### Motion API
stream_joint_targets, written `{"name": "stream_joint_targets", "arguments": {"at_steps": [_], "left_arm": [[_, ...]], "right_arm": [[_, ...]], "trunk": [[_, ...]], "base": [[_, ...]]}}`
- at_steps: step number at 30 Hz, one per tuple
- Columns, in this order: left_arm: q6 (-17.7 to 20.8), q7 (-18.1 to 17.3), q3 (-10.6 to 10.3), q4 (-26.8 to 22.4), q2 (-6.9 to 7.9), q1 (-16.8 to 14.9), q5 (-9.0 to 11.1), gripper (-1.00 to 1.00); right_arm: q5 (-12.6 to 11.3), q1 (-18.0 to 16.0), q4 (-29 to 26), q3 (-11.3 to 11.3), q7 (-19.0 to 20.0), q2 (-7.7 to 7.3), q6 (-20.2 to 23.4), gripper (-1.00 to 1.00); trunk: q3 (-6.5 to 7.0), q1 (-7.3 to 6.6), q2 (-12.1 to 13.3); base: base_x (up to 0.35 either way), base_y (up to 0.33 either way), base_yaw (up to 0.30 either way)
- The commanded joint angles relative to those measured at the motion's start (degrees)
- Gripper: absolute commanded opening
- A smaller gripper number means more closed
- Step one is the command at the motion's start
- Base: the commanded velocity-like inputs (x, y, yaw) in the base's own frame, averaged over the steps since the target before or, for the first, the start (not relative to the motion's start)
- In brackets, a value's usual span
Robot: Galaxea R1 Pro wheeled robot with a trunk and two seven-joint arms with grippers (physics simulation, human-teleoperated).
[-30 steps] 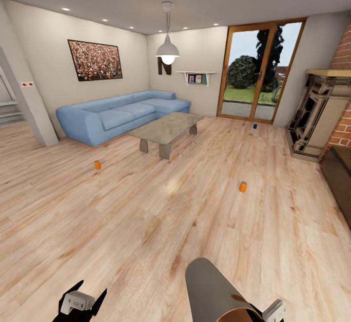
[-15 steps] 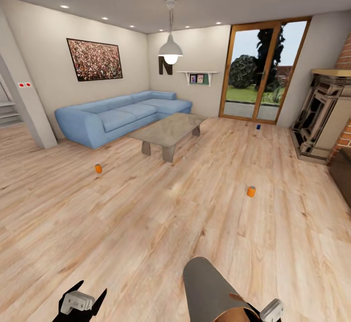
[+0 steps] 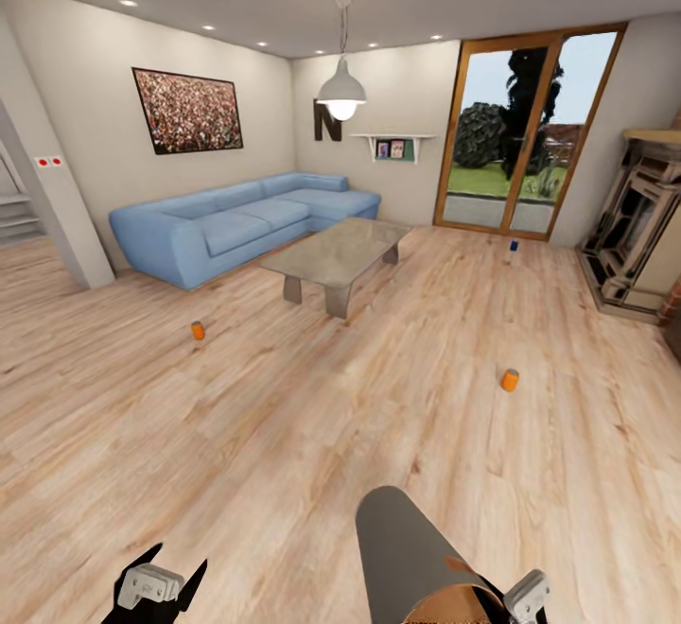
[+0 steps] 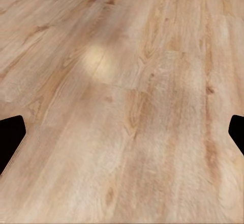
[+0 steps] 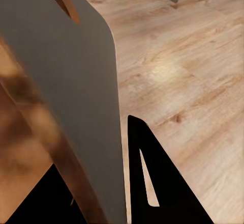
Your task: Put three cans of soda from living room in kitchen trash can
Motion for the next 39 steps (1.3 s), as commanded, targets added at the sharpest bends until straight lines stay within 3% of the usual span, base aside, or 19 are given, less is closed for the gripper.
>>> {"name": "stream_joint_targets", "arguments": {"at_steps": [1, 9, 16, 19, 24, 26, 29, 33, 39], "left_arm": [[0.00, -0.01, 0.00, 0.00, 0.00, 0.00, 0.01, 1.00], [-0.05, -0.09, 0.02, 0.00, 0.00, 0.00, 0.09, 1.00], [-0.03, -0.11, 0.08, -0.07, 0.07, 0.00, 0.26, 1.00], [0.99, -0.12, 0.08, -1.29, 0.05, 0.00, 0.42, 1.00], [9.02, -0.10, 0.06, -5.60, 0.49, -0.21, 0.43, 1.00], [14.01, -0.04, 0.02, -9.84, 0.58, -0.46, 0.20, 1.00], [15.85, -0.13, 0.01, -11.07, 0.58, -0.55, 0.06, 1.00], [16.17, -0.25, 0.00, -9.32, 0.60, -0.60, 0.13, 1.00], [13.67, -0.18, 0.28, -6.55, 0.63, -0.58, 0.49, 1.00]], "right_arm": [[-0.71, -0.01, -0.17, -0.09, 0.38, 0.01, 0.05, -1.00], [-4.04, -0.01, -0.74, -2.75, 0.73, -0.10, -0.02, -1.00], [-4.86, -0.01, -3.29, -3.17, 0.87, -0.19, -0.03, -1.00], [-5.54, 0.64, -6.92, -3.19, 0.94, -0.20, 0.12, -1.00], [-9.28, 2.26, -11.31, -3.17, 1.02, -0.56, 4.63, -1.00], [-10.95, 2.69, -13.00, -3.14, 1.05, -0.47, 6.35, -1.00], [-11.57, 2.96, -13.68, -3.17, 1.00, -0.36, 7.02, -1.00], [-11.89, 3.10, -14.07, -3.14, 0.98, -0.20, 8.10, -1.00], [-11.98, 3.14, -14.41, -3.20, 0.97, -0.08, 8.57, -1.00]], "trunk": [[-0.08, 0.00, 0.00], [-0.78, 0.00, 0.00], [-1.41, 0.00, 0.00], [-1.68, 0.00, 0.00], [-2.04, 0.00, 0.00], [-2.13, 0.00, 0.00], [-2.28, 0.00, 0.00], [-2.54, 0.00, 0.00], [-2.96, 0.00, 0.00]], "base": [[0.251, 0.221, 0.007], [0.246, 0.221, 0.003], [0.231, 0.222, 0.000], [0.226, 0.223, 0.000], [0.200, 0.221, 0.000], [0.194, 0.219, 0.000], [0.200, 0.222, 0.000], [0.207, 0.230, -0.010], [0.208, 0.257, -0.075]]}}
